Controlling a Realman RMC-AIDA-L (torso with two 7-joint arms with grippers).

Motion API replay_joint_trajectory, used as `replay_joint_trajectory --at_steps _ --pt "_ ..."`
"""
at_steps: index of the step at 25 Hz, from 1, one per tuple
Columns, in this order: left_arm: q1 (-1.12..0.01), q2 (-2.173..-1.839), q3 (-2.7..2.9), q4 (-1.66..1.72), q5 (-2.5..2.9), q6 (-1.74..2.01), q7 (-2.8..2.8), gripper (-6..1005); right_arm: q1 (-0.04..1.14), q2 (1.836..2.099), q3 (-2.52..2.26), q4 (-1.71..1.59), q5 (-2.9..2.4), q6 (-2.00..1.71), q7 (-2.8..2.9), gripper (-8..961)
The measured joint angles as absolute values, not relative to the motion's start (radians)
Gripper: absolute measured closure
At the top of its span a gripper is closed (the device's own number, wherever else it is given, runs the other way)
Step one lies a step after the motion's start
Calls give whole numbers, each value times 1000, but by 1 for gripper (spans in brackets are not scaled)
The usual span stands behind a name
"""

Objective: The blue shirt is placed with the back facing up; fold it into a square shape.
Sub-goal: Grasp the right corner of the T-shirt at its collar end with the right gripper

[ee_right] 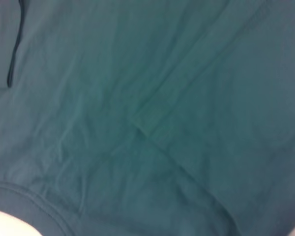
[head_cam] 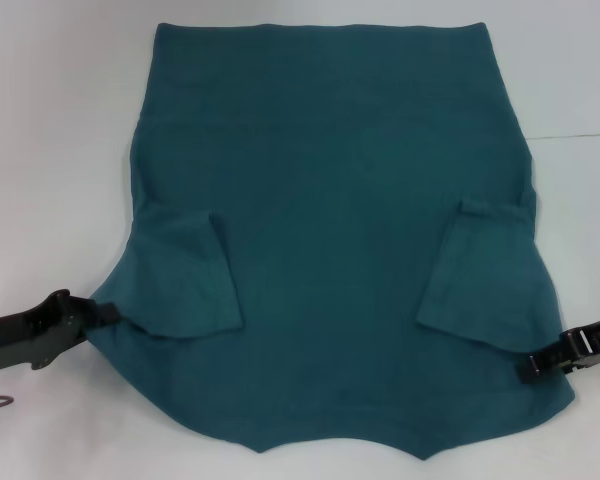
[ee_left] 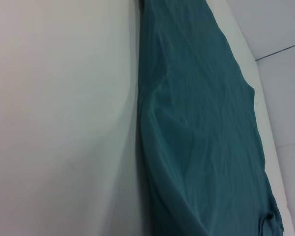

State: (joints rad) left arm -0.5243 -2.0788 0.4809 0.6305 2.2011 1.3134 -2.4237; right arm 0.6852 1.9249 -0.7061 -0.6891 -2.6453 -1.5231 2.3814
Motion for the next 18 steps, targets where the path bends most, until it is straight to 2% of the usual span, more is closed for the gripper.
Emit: replay_joint_trajectory --at_steps 1,6,11,17,18 --pt "-524 -2079 481 630 2201 1314 -2424 994 683 1925 -704 -692 -2646 -1524 2383 220" --pt "-523 -2079 482 630 2201 1316 -2423 994 671 1918 -696 -698 -2643 -1527 2386 346" --pt "-523 -2080 483 630 2201 1320 -2423 993 669 1918 -696 -698 -2643 -1522 2387 589" --pt "-523 -2080 483 630 2203 1322 -2422 993 669 1921 -686 -698 -2639 -1518 2386 826" --pt "-523 -2080 483 630 2203 1322 -2422 993 669 1921 -684 -698 -2636 -1518 2385 834"
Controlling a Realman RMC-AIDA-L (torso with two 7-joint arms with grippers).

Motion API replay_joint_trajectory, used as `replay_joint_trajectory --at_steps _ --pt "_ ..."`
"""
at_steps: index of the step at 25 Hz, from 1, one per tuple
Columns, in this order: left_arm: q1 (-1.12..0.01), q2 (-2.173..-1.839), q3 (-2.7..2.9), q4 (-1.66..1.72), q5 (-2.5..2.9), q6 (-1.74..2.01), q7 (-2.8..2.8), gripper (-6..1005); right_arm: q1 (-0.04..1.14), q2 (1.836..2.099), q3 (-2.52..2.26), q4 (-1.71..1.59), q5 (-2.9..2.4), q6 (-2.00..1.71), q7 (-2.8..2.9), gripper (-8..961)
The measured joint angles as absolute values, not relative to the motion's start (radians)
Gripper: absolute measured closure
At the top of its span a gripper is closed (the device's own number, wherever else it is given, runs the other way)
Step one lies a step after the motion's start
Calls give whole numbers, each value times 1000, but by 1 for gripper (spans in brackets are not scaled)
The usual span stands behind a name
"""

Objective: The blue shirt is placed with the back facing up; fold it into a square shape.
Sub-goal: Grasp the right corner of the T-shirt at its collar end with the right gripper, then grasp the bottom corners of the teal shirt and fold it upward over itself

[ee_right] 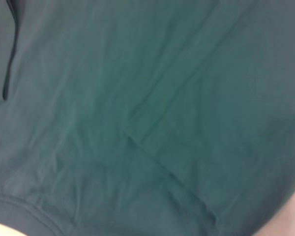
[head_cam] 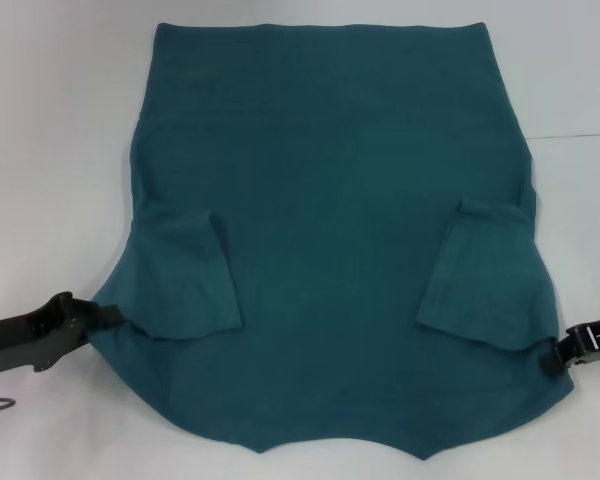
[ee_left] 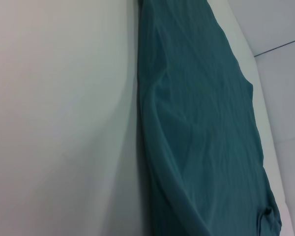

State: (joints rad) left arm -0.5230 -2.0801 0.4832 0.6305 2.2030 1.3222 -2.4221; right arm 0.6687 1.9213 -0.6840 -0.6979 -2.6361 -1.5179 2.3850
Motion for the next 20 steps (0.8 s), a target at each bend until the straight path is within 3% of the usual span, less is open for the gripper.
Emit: replay_joint_trajectory --at_steps 10,20 --pt "-507 -2071 482 675 2220 1465 -2373 993 668 1918 -652 -718 -2618 -1553 2371 919" --pt "-459 -2073 485 779 2339 1676 -2378 993 610 1924 -642 -819 -2617 -1734 2365 904"
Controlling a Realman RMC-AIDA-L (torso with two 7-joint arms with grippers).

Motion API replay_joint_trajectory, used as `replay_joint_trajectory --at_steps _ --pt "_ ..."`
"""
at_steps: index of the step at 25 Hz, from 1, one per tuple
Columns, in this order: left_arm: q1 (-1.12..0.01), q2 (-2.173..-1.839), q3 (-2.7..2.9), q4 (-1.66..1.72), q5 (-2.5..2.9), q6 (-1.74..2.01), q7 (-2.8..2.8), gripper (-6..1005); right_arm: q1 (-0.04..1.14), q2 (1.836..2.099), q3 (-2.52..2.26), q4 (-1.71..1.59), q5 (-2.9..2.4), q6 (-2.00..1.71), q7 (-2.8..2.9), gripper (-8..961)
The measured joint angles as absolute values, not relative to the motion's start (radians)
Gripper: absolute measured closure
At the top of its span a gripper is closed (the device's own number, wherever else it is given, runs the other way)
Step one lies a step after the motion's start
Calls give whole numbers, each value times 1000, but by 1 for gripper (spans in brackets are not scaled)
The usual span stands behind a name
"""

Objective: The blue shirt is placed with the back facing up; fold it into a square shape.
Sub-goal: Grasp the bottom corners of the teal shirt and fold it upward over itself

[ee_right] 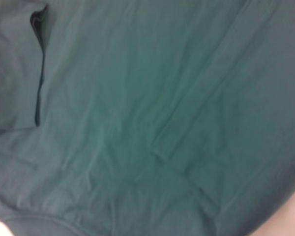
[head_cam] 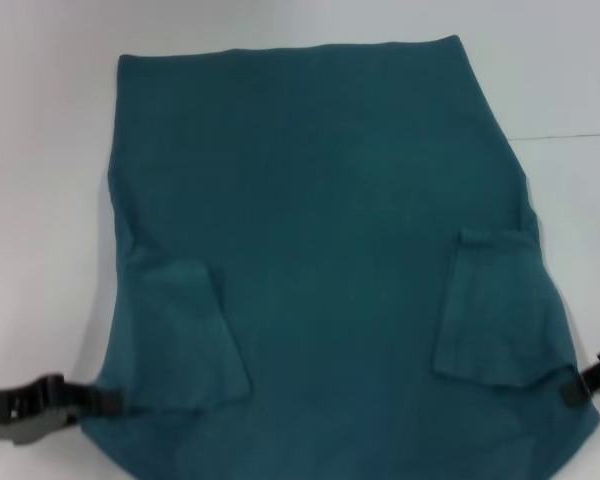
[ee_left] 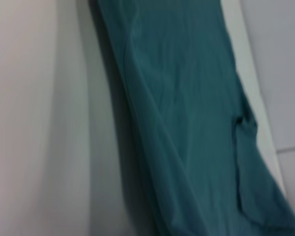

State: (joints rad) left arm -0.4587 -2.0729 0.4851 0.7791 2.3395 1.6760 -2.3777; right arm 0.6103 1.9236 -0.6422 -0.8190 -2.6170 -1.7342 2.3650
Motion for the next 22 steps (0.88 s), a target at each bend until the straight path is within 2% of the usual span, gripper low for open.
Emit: replay_joint_trajectory --at_steps 3,11,16,22 --pt "-450 -2076 484 792 2383 1706 -2378 993 586 1928 -639 -845 -2617 -1807 2360 900" --pt "-423 -2080 481 834 2408 1771 -2377 994 531 1965 -596 -946 -2613 -1937 2331 888" --pt "-433 -2069 463 836 2400 1790 -2359 994 533 1950 -561 -919 -2590 -1891 2284 881" --pt "-516 -2044 436 799 2386 1748 -2396 994 562 1931 -507 -897 -2473 -1798 2289 872"
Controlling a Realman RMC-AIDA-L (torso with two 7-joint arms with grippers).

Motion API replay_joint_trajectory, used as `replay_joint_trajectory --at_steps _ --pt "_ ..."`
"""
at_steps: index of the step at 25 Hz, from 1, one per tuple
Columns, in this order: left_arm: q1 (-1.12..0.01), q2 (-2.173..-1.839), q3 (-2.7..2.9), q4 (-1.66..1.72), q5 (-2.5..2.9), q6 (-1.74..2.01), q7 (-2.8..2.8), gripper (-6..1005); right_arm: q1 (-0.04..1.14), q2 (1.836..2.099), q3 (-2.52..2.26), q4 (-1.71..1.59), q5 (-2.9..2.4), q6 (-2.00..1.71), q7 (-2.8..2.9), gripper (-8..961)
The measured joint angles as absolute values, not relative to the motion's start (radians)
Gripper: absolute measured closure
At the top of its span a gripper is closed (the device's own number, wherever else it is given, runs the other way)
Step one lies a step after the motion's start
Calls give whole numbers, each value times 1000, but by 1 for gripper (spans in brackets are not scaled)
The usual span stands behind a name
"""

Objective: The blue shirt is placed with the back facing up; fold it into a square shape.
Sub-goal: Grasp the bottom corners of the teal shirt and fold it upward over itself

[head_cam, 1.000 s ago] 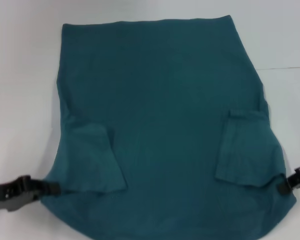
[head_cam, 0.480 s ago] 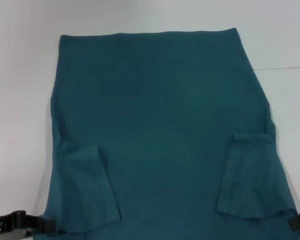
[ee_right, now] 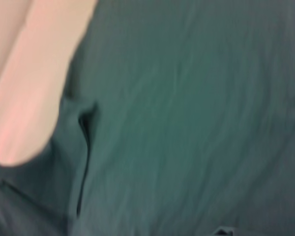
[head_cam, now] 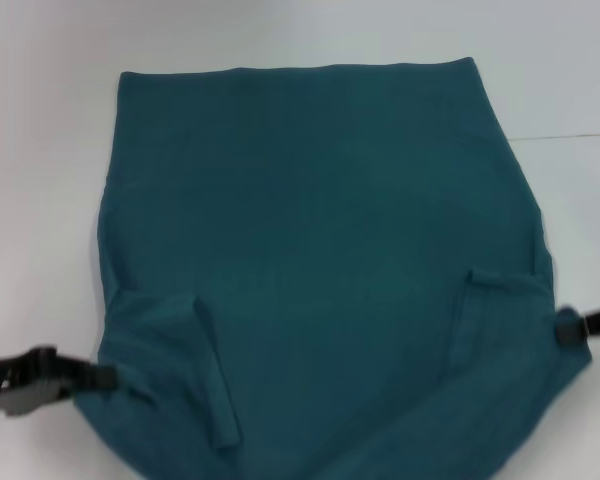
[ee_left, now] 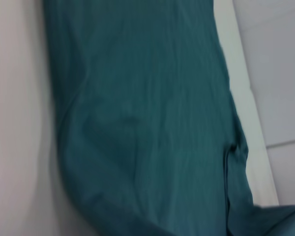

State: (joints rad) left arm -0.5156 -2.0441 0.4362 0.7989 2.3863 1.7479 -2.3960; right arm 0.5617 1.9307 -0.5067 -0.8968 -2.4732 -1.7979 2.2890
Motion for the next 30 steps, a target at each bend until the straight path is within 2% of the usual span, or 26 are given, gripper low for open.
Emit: replay_joint_trajectory --at_steps 16,24,30 --pt "-832 -1997 511 686 2395 1274 -2641 993 692 1936 -509 -826 -2354 -1366 2419 849" --pt "-875 -2041 697 616 2397 902 -2652 992 746 1954 -653 -660 -2362 -989 2401 837" --pt "-875 -2048 785 602 2409 786 -2644 992 771 1969 -756 -606 -2374 -814 2412 828"
